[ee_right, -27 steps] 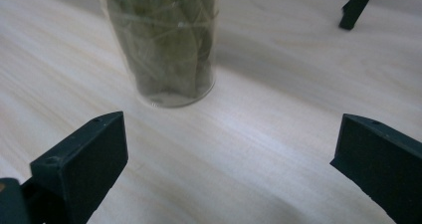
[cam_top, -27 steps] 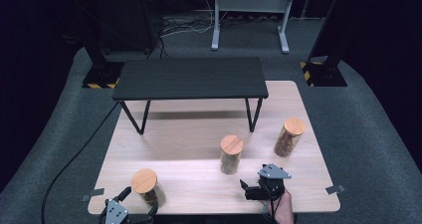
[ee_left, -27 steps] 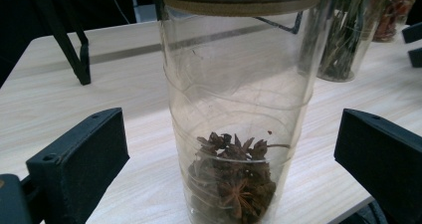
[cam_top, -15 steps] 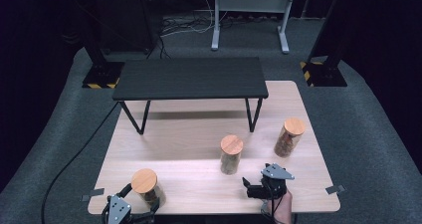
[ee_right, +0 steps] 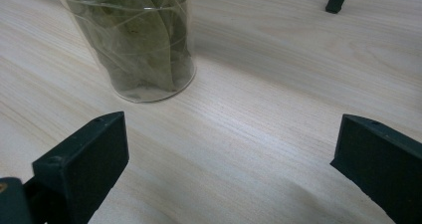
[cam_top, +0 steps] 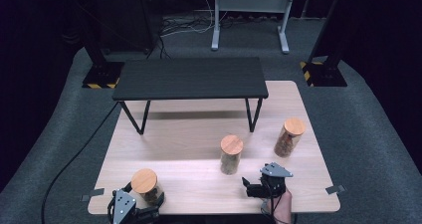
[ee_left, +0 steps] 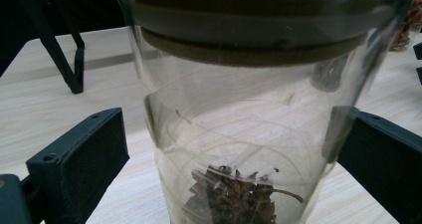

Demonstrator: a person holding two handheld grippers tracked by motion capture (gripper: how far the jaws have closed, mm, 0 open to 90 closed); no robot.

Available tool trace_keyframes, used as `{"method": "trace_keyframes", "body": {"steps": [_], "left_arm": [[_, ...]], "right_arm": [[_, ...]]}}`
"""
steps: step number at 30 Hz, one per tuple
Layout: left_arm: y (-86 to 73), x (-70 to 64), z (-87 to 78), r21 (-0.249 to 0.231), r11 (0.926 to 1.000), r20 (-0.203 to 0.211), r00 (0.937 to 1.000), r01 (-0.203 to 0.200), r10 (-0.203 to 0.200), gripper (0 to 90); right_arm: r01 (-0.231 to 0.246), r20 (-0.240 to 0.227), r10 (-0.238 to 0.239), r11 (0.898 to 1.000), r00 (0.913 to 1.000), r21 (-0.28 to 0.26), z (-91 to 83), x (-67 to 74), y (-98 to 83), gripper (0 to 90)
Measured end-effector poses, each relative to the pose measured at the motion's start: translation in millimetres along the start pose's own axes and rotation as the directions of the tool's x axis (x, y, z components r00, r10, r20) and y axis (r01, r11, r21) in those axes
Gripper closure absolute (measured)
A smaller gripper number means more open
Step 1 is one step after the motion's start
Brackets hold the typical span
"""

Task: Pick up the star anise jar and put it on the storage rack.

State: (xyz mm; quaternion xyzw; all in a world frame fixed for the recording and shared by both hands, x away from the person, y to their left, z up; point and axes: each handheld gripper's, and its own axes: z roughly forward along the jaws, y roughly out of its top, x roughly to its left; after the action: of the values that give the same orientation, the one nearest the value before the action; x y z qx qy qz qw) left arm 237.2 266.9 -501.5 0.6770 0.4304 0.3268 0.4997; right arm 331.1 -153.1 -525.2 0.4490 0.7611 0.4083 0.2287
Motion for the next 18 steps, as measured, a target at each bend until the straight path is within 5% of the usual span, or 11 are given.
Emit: {"method": "trace_keyframes", "body": {"steps": [5,11,18], "left_arm": [[-1.4,-1.0,2.1,-0.004,1.0,0.014,0.9999,-0.005,0.005,1.0],[-5.1,-0.3,3.4,0.0,1.0,0.008,1.0,0.0,0.0,19.0],[-7.3,-0.1,4.8,-0.004,0.9999,0.014,0.9998,0.011,-0.011,24.4]], "right_arm": [[-0.003,-0.001,0.003,1.0,1.0,-0.004,-0.3,-0.6,-0.2,0.0],[0.0,-0.004,0.0,1.0,1.0,-0.006,-0.6,-0.3,-0.3,0.3],[-0.005,-0.01,0.005,1.0,0.9999,-0.014,-1.2,-1.0,-0.6,0.8]]}}
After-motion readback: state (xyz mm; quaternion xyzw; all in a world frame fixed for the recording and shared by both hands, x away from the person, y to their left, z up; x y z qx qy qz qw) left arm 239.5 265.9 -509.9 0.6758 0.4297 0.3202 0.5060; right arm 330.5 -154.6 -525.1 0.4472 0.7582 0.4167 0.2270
